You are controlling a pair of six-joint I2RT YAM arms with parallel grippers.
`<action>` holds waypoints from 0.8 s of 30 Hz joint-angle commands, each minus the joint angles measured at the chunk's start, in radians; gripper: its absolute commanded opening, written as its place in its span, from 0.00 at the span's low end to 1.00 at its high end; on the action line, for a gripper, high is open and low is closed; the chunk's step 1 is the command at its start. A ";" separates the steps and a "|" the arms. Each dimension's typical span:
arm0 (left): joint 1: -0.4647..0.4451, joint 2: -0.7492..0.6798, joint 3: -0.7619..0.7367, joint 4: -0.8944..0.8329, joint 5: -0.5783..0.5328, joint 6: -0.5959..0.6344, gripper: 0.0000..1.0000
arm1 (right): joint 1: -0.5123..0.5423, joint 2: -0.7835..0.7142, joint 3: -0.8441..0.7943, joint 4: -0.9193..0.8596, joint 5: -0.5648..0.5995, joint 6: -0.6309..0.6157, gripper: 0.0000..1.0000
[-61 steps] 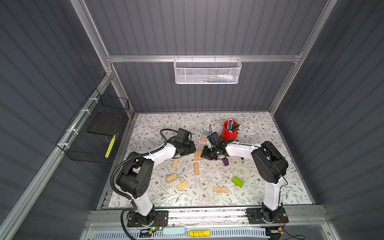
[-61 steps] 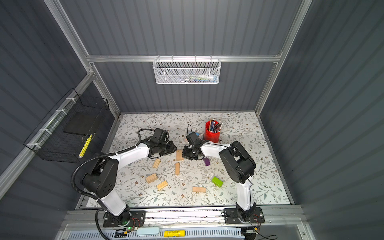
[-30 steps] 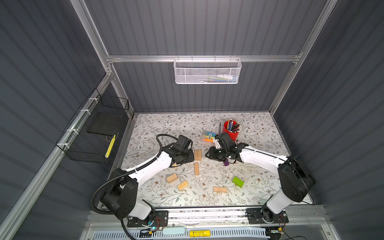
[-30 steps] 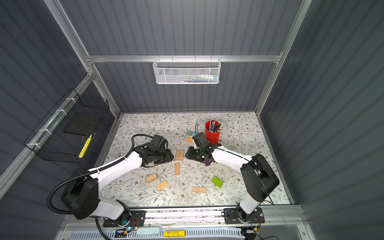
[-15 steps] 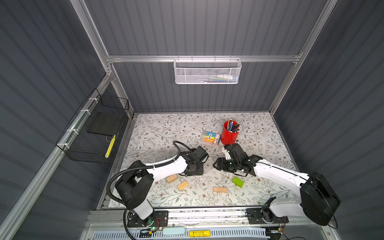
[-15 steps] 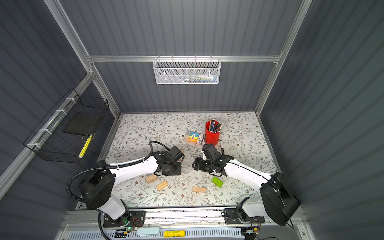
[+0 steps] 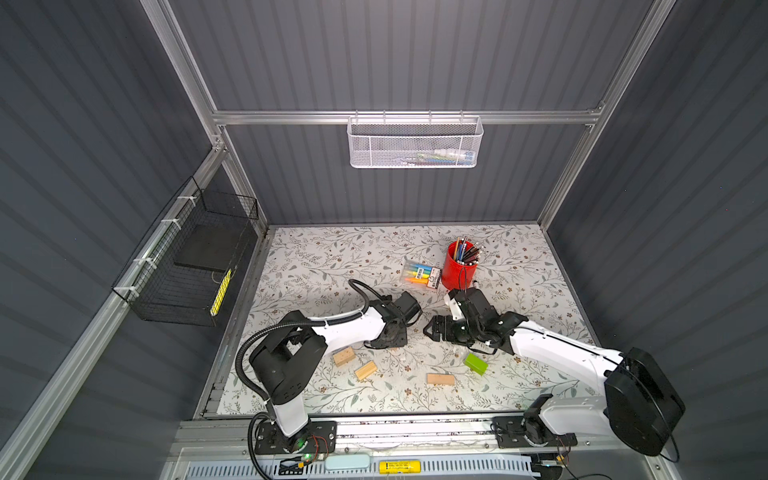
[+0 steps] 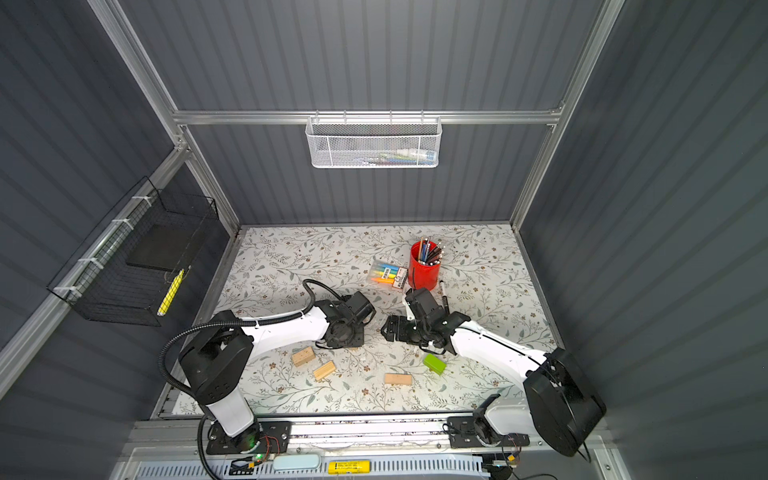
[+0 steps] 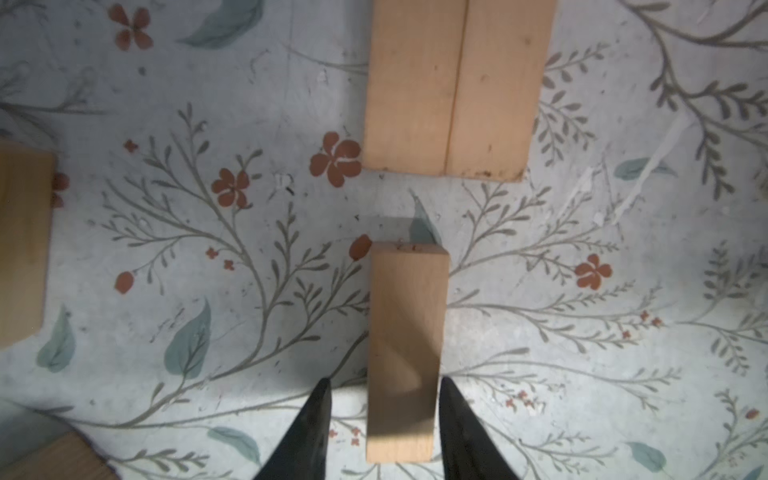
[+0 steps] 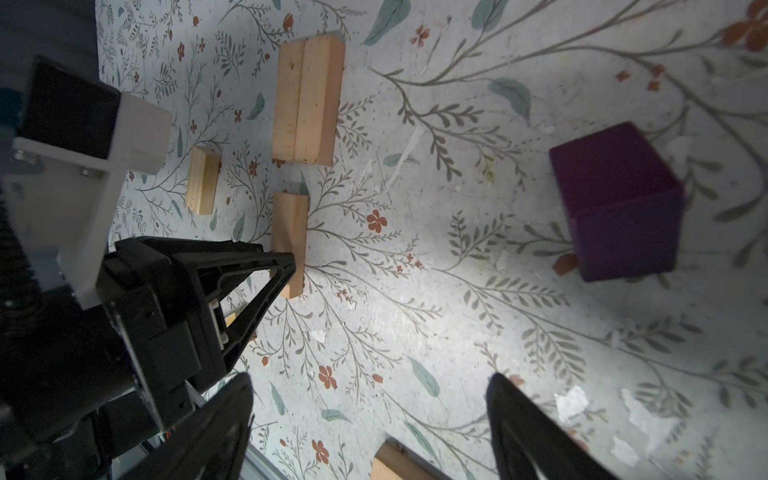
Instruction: Build the wood block tower
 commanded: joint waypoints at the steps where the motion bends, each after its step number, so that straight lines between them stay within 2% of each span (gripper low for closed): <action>1: -0.004 0.011 0.021 0.010 -0.011 -0.022 0.41 | -0.006 -0.015 -0.014 0.003 -0.005 -0.019 0.90; 9: -0.004 0.024 0.006 0.008 -0.020 -0.029 0.35 | -0.015 -0.013 -0.024 0.013 -0.020 -0.037 0.94; 18: -0.005 -0.010 -0.012 -0.007 -0.040 -0.021 0.21 | -0.017 -0.003 -0.031 0.028 -0.054 -0.048 0.99; 24: -0.004 -0.095 -0.012 -0.038 -0.086 -0.001 0.21 | -0.017 -0.020 -0.021 0.022 -0.062 -0.056 0.99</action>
